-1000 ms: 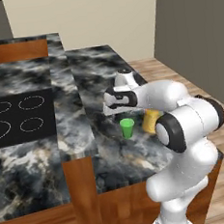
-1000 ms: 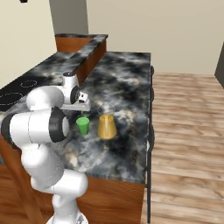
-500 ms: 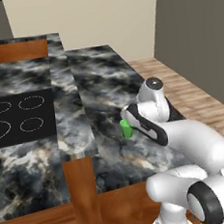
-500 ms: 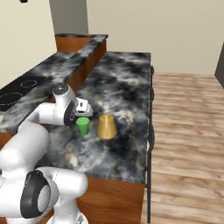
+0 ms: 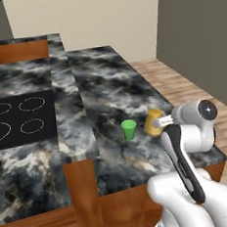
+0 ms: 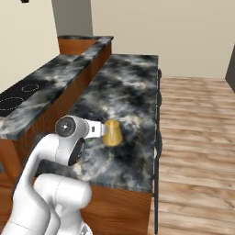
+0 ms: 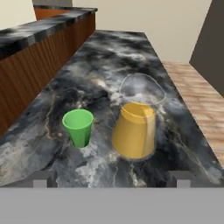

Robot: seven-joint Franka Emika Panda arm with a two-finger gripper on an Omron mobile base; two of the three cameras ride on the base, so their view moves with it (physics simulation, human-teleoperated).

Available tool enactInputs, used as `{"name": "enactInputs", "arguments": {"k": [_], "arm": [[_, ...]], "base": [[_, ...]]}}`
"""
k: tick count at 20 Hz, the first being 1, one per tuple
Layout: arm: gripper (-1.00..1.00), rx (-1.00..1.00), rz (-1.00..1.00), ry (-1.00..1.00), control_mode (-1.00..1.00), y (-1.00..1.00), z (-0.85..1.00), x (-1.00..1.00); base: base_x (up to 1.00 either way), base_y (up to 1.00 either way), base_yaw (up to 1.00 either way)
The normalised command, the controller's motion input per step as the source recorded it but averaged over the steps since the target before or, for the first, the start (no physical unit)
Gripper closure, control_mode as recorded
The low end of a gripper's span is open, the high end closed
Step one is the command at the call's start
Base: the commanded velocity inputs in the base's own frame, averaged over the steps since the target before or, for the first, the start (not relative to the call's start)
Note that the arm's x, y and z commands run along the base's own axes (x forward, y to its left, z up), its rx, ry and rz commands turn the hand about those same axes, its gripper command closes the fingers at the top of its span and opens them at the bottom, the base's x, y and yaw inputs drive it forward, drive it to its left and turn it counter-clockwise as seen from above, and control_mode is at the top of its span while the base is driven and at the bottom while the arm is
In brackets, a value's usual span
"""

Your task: Place the pitcher and cup on the dining counter for serving.

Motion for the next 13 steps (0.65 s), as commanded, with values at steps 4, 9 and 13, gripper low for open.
{"name": "enactInputs", "arguments": {"k": [4, 9, 13], "arm": [[-1.00, 0.02, -0.08, -0.29, -1.00, -0.37, 0.51, -1.00], [-1.00, 0.01, -0.01, -0.15, -1.00, 0.01, 0.07, -0.24], [-1.00, 0.00, 0.00, 0.00, -1.00, 0.00, 0.00, 0.00]], "base": [[0.00, 0.00, 0.00], [0.00, 0.00, 0.00], [0.00, 0.00, 0.00]]}}
